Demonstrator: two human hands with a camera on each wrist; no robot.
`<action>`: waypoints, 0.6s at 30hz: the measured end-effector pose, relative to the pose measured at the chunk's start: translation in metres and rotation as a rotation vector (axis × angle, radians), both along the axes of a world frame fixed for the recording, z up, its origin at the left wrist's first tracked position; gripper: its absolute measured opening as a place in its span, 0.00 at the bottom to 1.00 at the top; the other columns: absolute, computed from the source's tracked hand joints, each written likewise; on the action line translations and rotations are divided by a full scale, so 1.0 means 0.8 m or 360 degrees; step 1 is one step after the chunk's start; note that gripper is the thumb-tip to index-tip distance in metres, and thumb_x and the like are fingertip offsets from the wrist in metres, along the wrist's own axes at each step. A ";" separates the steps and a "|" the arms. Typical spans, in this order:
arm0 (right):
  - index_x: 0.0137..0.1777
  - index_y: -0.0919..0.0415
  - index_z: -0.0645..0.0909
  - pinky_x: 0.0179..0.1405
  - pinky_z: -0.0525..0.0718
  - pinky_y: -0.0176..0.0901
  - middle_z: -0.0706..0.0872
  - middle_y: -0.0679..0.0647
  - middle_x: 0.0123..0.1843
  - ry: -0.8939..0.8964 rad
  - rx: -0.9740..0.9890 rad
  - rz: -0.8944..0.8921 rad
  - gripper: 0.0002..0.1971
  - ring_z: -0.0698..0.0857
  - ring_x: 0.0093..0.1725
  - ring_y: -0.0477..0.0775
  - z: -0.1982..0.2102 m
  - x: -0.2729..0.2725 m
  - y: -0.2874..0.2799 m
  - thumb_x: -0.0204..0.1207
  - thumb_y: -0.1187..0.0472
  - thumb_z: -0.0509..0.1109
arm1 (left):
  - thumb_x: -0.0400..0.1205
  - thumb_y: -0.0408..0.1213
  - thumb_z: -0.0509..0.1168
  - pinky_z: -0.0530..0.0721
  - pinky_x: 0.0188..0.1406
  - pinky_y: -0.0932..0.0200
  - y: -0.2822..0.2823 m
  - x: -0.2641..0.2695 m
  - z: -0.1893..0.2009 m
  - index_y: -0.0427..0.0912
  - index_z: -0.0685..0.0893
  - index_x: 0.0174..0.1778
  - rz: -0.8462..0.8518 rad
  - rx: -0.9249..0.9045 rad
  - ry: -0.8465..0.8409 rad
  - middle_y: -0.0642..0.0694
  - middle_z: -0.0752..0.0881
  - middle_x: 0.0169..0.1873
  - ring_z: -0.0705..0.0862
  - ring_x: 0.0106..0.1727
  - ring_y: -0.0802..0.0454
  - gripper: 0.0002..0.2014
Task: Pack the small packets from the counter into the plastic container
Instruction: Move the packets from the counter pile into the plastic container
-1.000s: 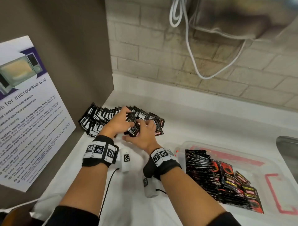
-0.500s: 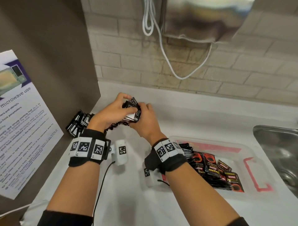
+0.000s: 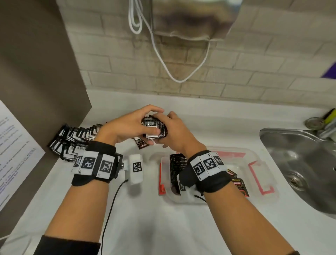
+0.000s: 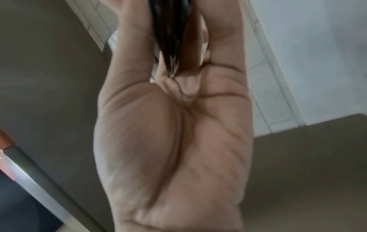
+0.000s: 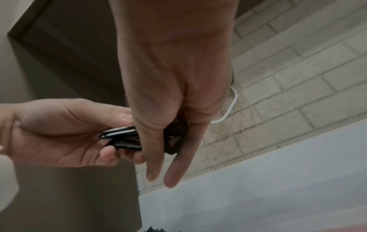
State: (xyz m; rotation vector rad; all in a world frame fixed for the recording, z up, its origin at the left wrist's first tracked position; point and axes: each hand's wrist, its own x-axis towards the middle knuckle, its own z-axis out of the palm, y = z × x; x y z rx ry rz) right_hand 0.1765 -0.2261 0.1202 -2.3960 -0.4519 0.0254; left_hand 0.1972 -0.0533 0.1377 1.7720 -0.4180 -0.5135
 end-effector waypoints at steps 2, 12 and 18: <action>0.80 0.50 0.69 0.34 0.91 0.53 0.69 0.59 0.59 0.0066 0.0018 -0.0002 0.40 0.82 0.50 0.62 0.006 -0.006 -0.017 0.69 0.64 0.81 | 0.79 0.24 0.73 0.91 0.50 0.40 -0.016 -0.002 0.000 0.48 0.78 0.71 0.0009 0.0011 -0.0068 0.36 0.85 0.61 0.90 0.56 0.37 0.26; 0.66 0.62 0.74 0.50 0.90 0.53 0.82 0.58 0.54 0.0434 0.0887 -0.0233 0.15 0.85 0.48 0.51 0.005 -0.052 -0.134 0.82 0.67 0.69 | 0.79 0.26 0.73 0.88 0.44 0.55 -0.111 -0.025 -0.003 0.41 0.83 0.66 0.0017 0.0066 -0.0274 0.43 0.87 0.52 0.87 0.45 0.52 0.19; 0.70 0.58 0.71 0.52 0.87 0.49 0.83 0.63 0.61 0.0360 0.0905 -0.0408 0.18 0.83 0.52 0.54 -0.028 -0.086 -0.193 0.83 0.65 0.68 | 0.78 0.33 0.75 0.82 0.47 0.53 -0.178 -0.045 -0.027 0.48 0.83 0.57 0.0023 0.0232 -0.0421 0.51 0.87 0.47 0.84 0.44 0.54 0.14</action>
